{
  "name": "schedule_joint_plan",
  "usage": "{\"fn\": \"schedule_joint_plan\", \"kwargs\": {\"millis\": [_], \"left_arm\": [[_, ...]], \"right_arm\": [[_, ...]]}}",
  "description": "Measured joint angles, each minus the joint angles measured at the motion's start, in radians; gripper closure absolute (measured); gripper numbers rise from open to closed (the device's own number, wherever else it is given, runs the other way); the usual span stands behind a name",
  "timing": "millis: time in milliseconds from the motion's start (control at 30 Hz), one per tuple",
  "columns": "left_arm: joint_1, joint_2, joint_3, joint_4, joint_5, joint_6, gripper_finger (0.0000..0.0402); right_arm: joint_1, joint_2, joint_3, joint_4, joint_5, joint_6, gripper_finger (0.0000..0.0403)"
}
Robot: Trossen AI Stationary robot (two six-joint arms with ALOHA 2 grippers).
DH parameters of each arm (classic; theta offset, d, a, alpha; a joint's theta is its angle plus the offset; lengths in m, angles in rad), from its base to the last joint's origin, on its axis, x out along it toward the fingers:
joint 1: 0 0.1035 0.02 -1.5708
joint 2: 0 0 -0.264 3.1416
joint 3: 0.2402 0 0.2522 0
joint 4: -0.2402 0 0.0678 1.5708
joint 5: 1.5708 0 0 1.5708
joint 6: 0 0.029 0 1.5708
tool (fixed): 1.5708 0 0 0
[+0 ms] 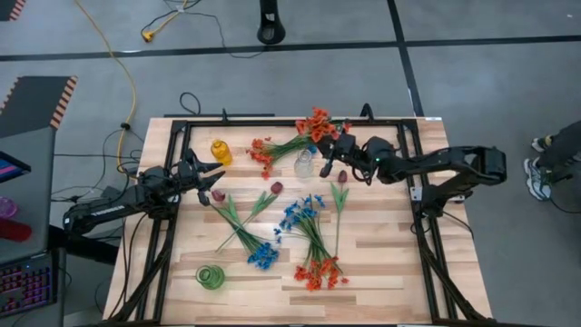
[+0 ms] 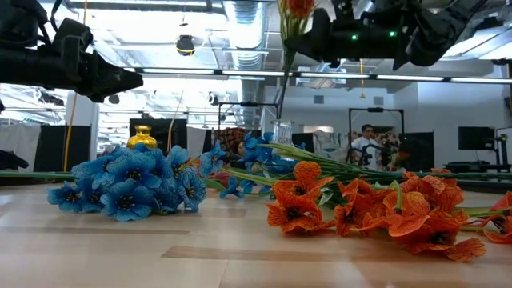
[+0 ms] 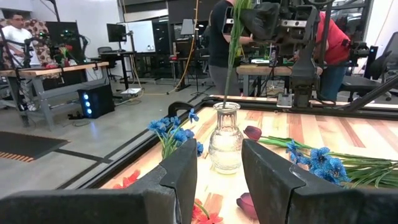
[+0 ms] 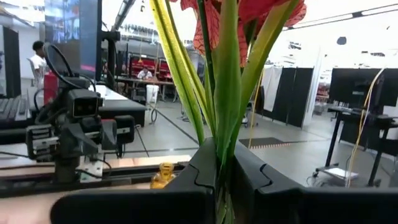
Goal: Sort flowers into vase by color
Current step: Put the right orange flowers into the transparent vase
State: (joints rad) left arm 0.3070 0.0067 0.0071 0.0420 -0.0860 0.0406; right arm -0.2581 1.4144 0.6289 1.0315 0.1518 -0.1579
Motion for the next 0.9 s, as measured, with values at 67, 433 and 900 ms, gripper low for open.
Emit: {"fn": "schedule_joint_plan", "kwargs": {"millis": [67,433,900], "left_arm": [[0.000,0.000,0.000,0.000,0.000,0.000,0.0285],[0.000,0.000,0.000,0.000,0.000,0.000,0.0285],[0.000,0.000,0.000,0.000,0.000,0.000,0.0285]], "right_arm": [[0.000,-0.013,0.000,0.001,0.000,0.000,0.0357],[0.000,0.010,0.001,-0.087,0.003,0.031,0.0357],[-0.013,0.120,0.004,-0.049,0.008,0.022,0.0357]]}}
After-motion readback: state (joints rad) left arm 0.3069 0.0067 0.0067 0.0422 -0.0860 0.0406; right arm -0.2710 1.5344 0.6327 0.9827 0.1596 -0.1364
